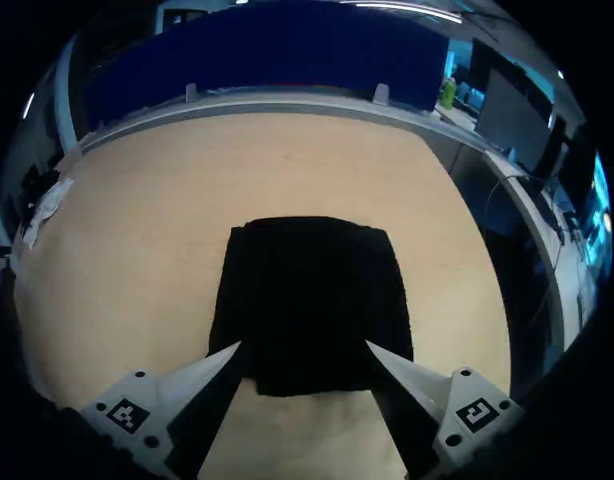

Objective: Fold towel

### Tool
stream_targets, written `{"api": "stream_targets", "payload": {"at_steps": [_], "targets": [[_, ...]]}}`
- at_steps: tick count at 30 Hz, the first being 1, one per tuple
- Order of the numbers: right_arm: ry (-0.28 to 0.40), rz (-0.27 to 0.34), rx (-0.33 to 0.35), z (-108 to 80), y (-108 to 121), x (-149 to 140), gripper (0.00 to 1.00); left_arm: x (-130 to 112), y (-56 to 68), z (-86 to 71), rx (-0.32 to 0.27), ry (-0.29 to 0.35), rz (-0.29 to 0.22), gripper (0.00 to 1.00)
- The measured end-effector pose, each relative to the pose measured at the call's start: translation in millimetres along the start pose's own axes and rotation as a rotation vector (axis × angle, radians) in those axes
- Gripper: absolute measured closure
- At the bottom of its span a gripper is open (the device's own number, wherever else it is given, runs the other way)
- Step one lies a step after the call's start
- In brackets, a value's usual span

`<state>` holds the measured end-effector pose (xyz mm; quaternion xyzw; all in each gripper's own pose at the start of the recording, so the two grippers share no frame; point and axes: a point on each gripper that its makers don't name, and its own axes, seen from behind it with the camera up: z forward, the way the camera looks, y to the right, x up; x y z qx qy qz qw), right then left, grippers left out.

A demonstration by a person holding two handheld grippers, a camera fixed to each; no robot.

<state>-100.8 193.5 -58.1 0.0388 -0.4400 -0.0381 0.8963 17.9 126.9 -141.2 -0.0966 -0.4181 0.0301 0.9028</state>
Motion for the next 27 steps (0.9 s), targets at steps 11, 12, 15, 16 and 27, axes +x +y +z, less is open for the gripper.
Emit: {"api": "stream_targets", "payload": {"at_steps": [11,12,15,16,27], "targets": [[0.014,0.035,-0.007,8.0,2,3,0.0,0,-1.2,1.4,-0.001,-0.002,0.004,0.07],[0.024,0.036,-0.009,5.8,3,8,0.0,1,-1.5,1.6,-0.001,-0.001,0.003,0.07],[0.071,0.04,-0.015,-0.9,7,30,0.0,2,-2.4,2.0,0.0,0.002,-0.001,0.07],[0.082,0.042,-0.014,-0.7,9,37,0.0,2,-2.8,2.1,0.001,0.002,-0.002,0.07],[0.123,0.027,0.017,28.9,15,91,0.0,1,-5.9,0.3,0.016,0.0,-0.006,0.07]]}}
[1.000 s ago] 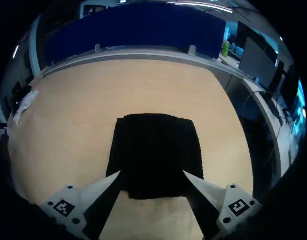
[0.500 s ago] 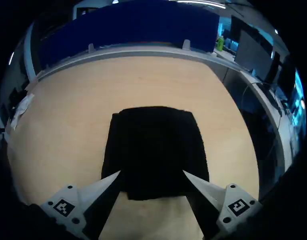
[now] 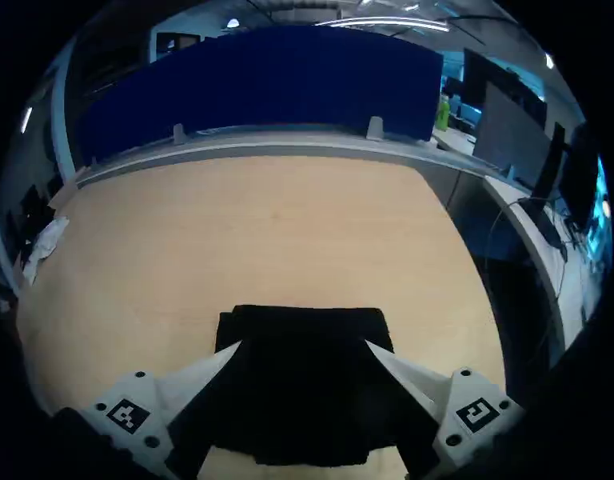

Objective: Fold towel

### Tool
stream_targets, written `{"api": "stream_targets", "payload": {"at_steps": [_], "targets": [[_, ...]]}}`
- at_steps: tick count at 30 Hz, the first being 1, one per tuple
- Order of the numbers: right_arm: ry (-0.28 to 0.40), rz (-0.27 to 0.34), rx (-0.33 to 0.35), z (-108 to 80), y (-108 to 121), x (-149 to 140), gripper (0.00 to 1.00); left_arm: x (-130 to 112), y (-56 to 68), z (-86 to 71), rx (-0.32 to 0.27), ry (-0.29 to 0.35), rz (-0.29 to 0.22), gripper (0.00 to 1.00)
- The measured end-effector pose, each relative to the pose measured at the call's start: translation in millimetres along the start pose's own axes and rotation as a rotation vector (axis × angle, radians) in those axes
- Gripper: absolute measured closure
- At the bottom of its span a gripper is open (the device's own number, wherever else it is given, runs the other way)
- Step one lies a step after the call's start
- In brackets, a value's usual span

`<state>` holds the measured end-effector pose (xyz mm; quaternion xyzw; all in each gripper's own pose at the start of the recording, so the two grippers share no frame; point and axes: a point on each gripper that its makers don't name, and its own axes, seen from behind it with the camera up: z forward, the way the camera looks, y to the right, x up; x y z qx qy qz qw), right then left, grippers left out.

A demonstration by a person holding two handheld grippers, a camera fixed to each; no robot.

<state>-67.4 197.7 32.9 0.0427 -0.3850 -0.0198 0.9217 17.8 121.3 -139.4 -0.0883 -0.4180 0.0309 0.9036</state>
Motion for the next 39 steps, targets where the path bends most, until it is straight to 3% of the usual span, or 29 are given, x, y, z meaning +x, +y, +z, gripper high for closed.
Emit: {"api": "stream_targets", "payload": {"at_steps": [11,17,27,39], "targets": [[-0.085,-0.048,0.036,36.4,-5,-15,0.0,-3,-9.2,-0.5,0.026,-0.007,-0.015,0.07],[-0.094,-0.047,0.038,41.4,-5,-20,0.0,-3,-12.3,-1.5,0.03,-0.005,-0.021,0.08],[-0.002,-0.043,0.033,6.9,-10,14,0.0,1,-16.1,0.0,0.021,0.009,-0.026,0.08],[0.044,-0.037,0.027,-30.7,-27,21,0.0,7,-18.6,-2.2,0.006,0.041,-0.03,0.08]]}}
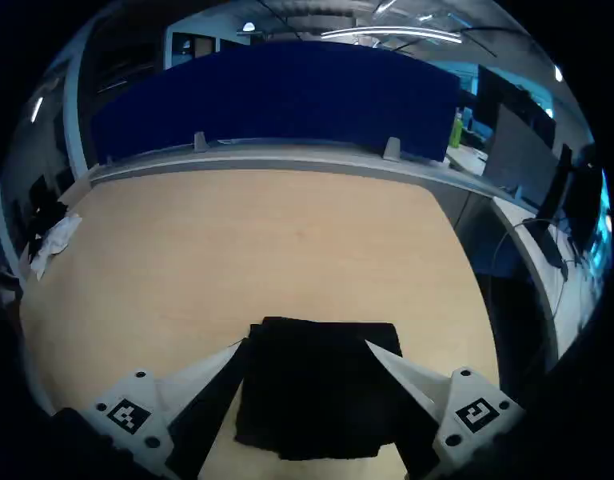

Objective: Fold towel

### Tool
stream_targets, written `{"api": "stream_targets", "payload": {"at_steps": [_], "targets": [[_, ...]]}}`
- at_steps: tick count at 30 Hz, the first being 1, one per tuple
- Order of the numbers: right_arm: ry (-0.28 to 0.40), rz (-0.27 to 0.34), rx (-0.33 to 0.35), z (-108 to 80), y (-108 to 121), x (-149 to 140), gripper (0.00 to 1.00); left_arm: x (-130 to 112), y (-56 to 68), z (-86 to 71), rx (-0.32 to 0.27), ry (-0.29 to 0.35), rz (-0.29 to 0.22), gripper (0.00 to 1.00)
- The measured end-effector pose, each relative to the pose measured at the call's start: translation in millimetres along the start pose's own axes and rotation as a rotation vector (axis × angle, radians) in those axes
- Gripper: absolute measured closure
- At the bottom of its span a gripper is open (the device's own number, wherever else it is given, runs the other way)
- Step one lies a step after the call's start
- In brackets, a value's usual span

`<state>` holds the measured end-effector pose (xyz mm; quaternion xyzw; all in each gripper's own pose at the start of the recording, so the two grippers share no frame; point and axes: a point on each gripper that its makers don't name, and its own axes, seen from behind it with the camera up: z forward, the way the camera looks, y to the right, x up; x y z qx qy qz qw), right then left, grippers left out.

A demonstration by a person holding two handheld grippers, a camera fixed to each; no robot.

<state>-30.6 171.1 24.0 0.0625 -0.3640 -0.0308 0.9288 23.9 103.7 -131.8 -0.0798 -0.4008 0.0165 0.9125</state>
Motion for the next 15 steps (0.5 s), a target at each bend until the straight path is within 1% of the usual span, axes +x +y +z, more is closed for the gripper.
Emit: {"api": "stream_targets", "payload": {"at_steps": [6,12,15], "targets": [[0.047,0.017,-0.015,-30.4,-23,-6,0.0,6,-3.3,-0.1,-0.007,0.027,-0.013,0.08],[0.12,0.056,-0.017,-69.5,-57,-2,0.0,11,-7.1,-1.1,-0.017,0.057,-0.02,0.07],[0.165,0.083,-0.01,-89.4,-78,3,0.0,12,-9.7,-1.2,-0.022,0.072,-0.024,0.08]]}}
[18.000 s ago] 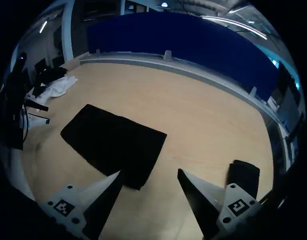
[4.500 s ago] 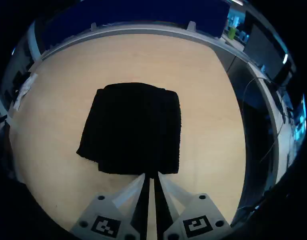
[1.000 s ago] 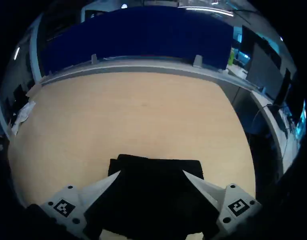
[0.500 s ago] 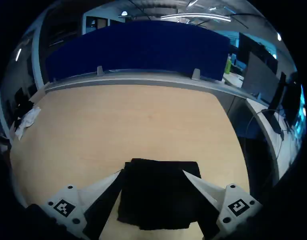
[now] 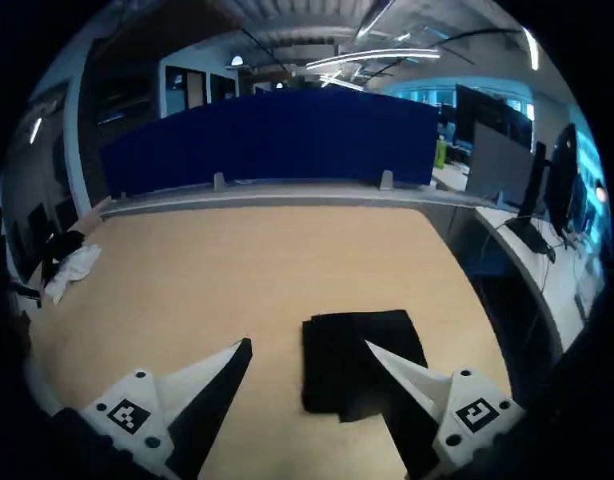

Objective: Fold towel

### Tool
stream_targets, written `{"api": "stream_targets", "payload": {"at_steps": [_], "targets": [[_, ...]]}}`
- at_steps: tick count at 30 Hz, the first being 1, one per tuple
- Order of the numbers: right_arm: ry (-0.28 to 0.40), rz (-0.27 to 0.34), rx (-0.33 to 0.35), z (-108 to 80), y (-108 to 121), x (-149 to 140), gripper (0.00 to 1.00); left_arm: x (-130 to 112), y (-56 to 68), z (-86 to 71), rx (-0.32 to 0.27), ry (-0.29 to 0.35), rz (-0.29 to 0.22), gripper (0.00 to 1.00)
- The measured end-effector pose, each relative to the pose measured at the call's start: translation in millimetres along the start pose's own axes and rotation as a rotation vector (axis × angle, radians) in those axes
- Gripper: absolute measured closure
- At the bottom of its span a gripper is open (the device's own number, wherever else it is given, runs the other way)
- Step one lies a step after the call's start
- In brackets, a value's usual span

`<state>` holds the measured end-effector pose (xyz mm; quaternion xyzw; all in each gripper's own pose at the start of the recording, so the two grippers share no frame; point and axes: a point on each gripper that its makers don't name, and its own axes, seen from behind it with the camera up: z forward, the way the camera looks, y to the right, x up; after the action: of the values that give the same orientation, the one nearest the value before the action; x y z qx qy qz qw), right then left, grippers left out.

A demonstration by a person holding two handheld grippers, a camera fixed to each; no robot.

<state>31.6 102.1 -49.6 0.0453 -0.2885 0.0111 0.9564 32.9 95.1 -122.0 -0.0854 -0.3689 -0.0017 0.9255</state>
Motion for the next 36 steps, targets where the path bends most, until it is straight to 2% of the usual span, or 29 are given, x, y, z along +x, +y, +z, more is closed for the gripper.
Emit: {"api": "stream_targets", "payload": {"at_steps": [9,12,20,29,33,36], "targets": [[0.159,0.104,0.073,-41.3,-78,28,0.0,6,-2.6,0.3,-0.014,0.056,-0.035,0.08],[0.218,0.108,0.094,-48.1,-100,38,0.0,12,-3.1,1.2,-0.021,0.085,-0.045,0.07],[0.281,0.065,0.113,-49.8,-144,46,0.0,35,-12.7,4.6,-0.018,0.185,-0.065,0.08],[0.409,0.07,0.101,-56.2,-173,76,0.0,79,-28.0,-10.2,0.023,0.384,-0.042,0.07],[0.461,0.066,0.077,-60.7,-175,87,0.0,95,-33.5,-17.0,0.03,0.469,-0.045,0.07],[0.476,0.057,0.05,-61.2,-172,90,0.0,97,-38.7,-17.3,0.036,0.5,-0.05,0.07]]}}
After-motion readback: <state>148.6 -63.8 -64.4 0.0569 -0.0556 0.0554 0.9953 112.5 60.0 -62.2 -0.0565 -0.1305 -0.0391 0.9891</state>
